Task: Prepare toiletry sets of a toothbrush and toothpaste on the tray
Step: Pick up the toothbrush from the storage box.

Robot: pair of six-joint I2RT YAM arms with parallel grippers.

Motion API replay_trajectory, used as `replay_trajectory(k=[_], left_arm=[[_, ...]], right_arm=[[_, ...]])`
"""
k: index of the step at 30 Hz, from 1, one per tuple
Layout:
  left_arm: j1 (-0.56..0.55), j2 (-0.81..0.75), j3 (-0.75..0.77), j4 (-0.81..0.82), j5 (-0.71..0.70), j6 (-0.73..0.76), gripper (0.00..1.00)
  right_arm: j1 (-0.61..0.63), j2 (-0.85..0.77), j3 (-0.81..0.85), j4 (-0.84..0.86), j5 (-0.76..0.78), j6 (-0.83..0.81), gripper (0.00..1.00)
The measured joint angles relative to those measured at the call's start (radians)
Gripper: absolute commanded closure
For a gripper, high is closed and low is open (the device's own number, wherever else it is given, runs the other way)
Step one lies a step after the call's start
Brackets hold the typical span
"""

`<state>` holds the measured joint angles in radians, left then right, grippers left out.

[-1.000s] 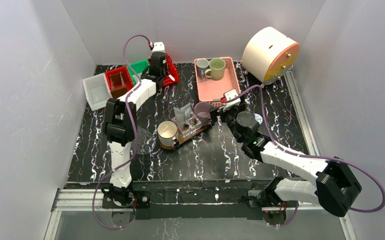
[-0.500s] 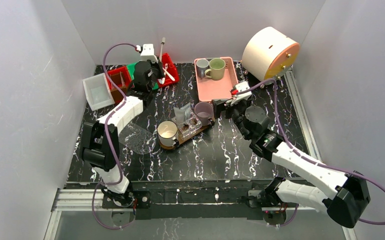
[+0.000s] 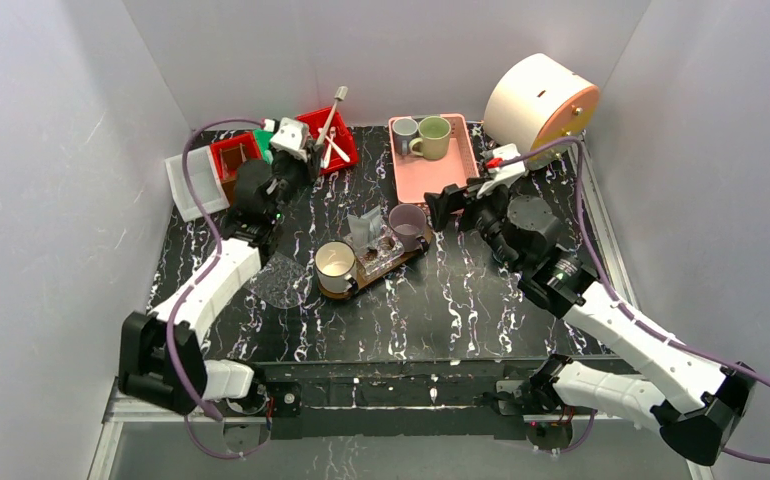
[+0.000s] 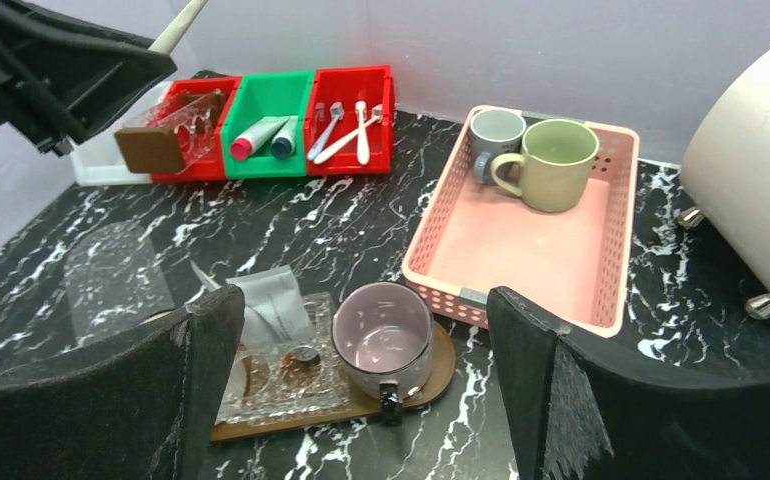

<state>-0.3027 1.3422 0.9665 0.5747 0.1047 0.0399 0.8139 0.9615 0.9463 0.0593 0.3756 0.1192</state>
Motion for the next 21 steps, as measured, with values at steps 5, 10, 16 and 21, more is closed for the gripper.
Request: replay_trajectory(k=[5, 10, 16, 21], left_arm=[[-0.008, -0.155, -0.106, 0.008, 0.043, 0.092, 1.0], [-0.045, -0.279, -0.177, -0.03, 0.053, 0.209, 1.0], [-0.112, -0.449, -0.259, -0.1, 0.069, 0.32, 1.0], [-0.165, -0.55, -0.312, -0.13, 0.063, 0.394, 1.0]], right_arm=[[0.0, 0.011, 0.088, -0.098, -0.043, 0.08, 0.01], [0.0, 0.027, 0.149, -0.148, -0.097, 0.146, 0.01], [0.0, 0.048, 0.181, -0.17, -0.167, 0.219, 0.01], [0.0, 0.076, 0.186, -0.16, -0.216, 0.281, 0.02]])
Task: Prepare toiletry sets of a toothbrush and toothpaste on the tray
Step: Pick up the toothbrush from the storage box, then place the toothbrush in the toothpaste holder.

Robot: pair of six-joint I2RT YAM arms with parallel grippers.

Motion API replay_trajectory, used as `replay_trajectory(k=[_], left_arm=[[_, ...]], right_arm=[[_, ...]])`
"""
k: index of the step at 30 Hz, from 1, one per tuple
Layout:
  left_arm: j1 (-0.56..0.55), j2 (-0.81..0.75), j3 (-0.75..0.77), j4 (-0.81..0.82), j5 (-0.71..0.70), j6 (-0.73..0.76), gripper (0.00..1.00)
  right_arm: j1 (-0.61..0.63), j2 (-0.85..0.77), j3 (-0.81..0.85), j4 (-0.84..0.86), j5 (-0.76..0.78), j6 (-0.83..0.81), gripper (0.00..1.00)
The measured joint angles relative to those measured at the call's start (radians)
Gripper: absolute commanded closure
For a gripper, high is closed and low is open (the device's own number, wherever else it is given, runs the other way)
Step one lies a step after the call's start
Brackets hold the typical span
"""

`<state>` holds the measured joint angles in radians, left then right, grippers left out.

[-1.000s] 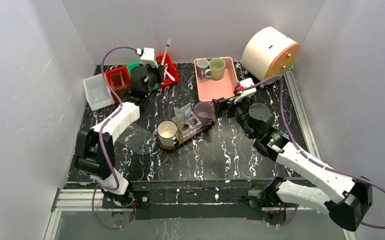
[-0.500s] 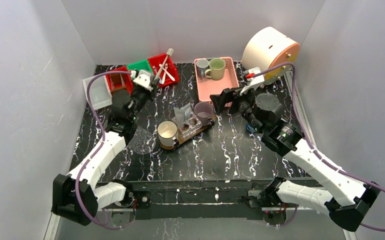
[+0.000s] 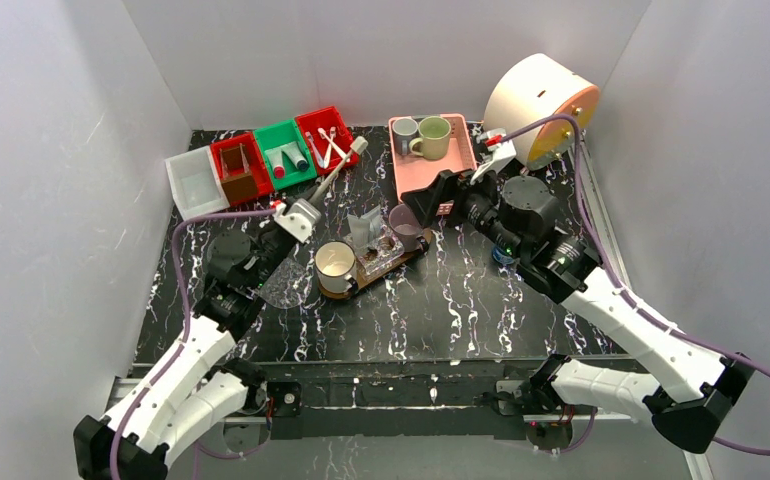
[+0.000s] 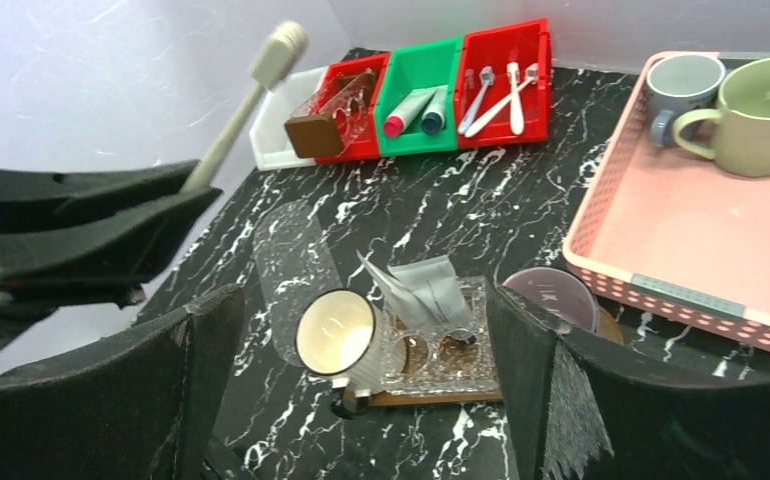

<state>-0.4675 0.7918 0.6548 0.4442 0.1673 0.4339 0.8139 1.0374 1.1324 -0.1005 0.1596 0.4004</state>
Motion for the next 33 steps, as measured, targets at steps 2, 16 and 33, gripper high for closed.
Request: replay_trajectory(k=[2, 16, 33], left_arm=[[-0.023, -0.016, -0.016, -0.009, -0.011, 0.037, 1.0], [-0.131, -0.087, -0.116, -0.031, -0.013, 0.192, 1.0], [-0.15, -0.117, -0.18, 0.063, 0.039, 0.237, 1.0]], right_arm=[[0.0, 0.005, 0.0, 0.014, -0.014, 0.026, 0.02], [0.0, 0.119, 0.012, 0.154, -0.032, 0.162, 0.15], [-0.016, 0.217, 0.037, 0.233, -0.168, 0.302, 0.44]])
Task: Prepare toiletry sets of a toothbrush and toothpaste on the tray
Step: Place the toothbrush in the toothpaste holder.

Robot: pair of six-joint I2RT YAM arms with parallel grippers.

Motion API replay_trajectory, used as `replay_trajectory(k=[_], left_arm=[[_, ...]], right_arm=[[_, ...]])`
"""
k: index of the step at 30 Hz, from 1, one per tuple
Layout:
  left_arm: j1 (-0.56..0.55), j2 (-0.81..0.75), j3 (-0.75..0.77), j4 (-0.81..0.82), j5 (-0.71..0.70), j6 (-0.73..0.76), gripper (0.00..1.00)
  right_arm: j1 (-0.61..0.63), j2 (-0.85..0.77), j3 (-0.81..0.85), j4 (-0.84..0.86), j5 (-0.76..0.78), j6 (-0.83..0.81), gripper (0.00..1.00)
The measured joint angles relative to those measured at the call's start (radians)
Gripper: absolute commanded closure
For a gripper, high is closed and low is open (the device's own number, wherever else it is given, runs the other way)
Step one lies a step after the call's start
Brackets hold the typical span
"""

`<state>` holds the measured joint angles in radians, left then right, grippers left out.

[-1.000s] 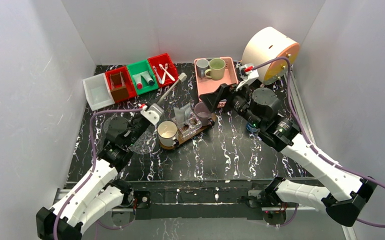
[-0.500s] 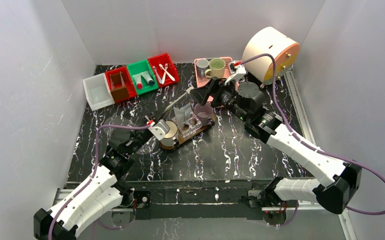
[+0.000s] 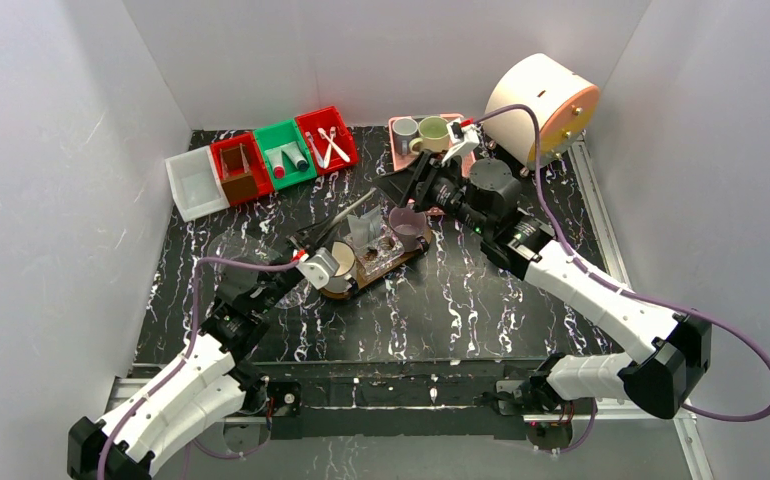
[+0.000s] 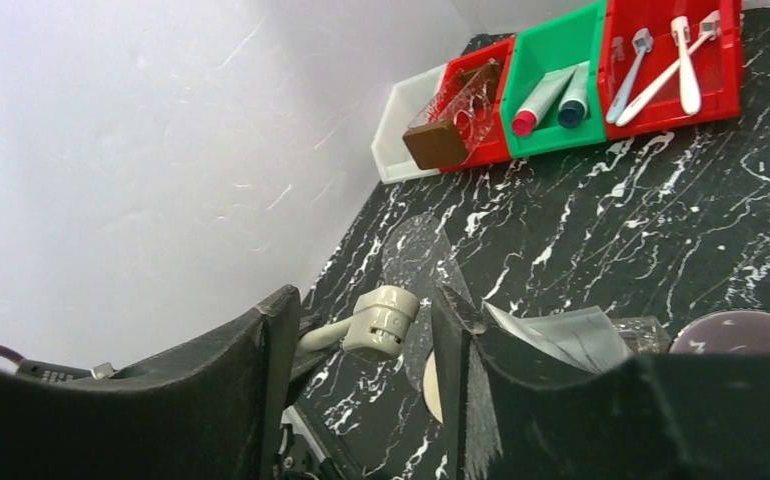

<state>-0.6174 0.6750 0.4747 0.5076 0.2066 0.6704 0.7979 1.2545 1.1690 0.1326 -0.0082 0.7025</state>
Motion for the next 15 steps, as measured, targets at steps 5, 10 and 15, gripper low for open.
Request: replay_trajectory(k=[5, 10, 15], left_arm=[[0.0, -0.01, -0.005, 0.019, 0.0, 0.001, 1.0], [0.0, -0.013, -0.008, 0.03, 0.001, 0.005, 1.0], [0.0, -0.015, -0.01, 0.031, 0.0, 0.01, 0.97]], right_arm=[[-0.009, 0.002, 0.0, 0.02, -0.033, 0.024, 0.56], [-0.019, 0.004, 0.0, 0.024, -0.055, 0.042, 0.69], [-0.027, 0.004, -0.002, 0.034, -0.079, 0.062, 0.84]])
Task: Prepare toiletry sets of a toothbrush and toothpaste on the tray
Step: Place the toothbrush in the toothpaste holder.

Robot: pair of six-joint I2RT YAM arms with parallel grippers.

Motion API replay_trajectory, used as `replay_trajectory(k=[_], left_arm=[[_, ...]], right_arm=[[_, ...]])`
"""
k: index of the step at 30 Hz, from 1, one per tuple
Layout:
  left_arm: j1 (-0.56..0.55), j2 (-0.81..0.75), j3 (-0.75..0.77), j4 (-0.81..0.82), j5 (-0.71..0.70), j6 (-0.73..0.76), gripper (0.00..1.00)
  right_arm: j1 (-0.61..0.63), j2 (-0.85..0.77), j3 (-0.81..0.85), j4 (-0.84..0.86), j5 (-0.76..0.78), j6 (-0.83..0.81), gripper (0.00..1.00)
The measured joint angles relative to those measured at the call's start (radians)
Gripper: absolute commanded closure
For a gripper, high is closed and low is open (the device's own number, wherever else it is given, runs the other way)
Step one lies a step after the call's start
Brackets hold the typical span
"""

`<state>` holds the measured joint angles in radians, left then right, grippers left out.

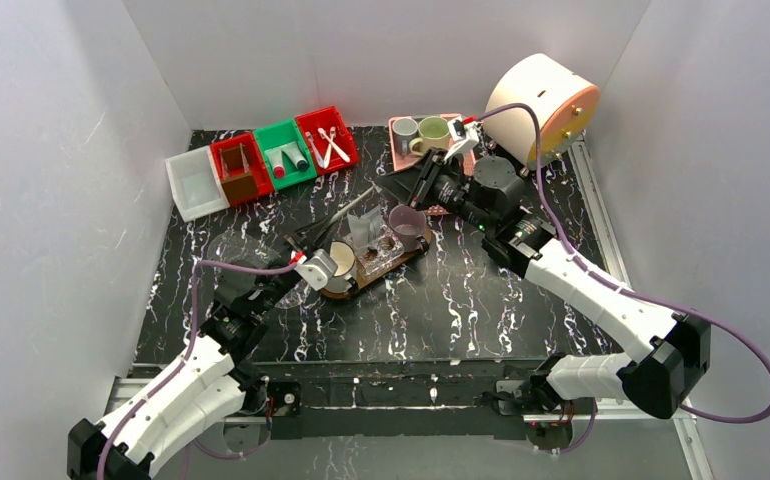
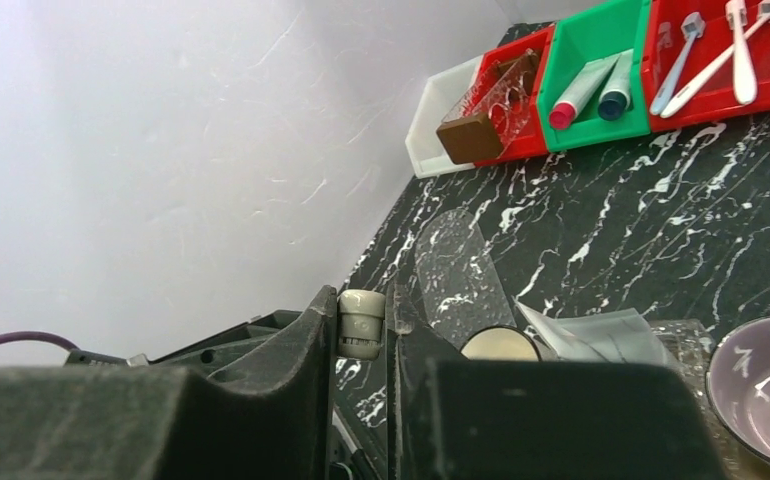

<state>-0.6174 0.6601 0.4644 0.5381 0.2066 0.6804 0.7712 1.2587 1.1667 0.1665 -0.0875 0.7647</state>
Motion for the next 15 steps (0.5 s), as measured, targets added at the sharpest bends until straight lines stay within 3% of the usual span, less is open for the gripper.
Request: replay_trajectory(k=[3, 9, 15], left_arm=[[0.0, 0.0, 0.0, 0.0, 0.0, 0.0, 0.93], [0.0, -0.001, -0.001, -0.005, 0.004, 0.005, 0.58], [0.0, -0.016, -0.001, -0.006, 0.003, 0.008, 0.36]], right_arm=[[-0.005, -0.002, -0.009, 0.018, -0.013, 0.009, 0.9], [-0.013, -0.031, -0.054, 0.048, -0.019, -0.004, 0.97], [-0.024, -0.081, -0.098, 0.081, -0.005, -0.078, 0.99]])
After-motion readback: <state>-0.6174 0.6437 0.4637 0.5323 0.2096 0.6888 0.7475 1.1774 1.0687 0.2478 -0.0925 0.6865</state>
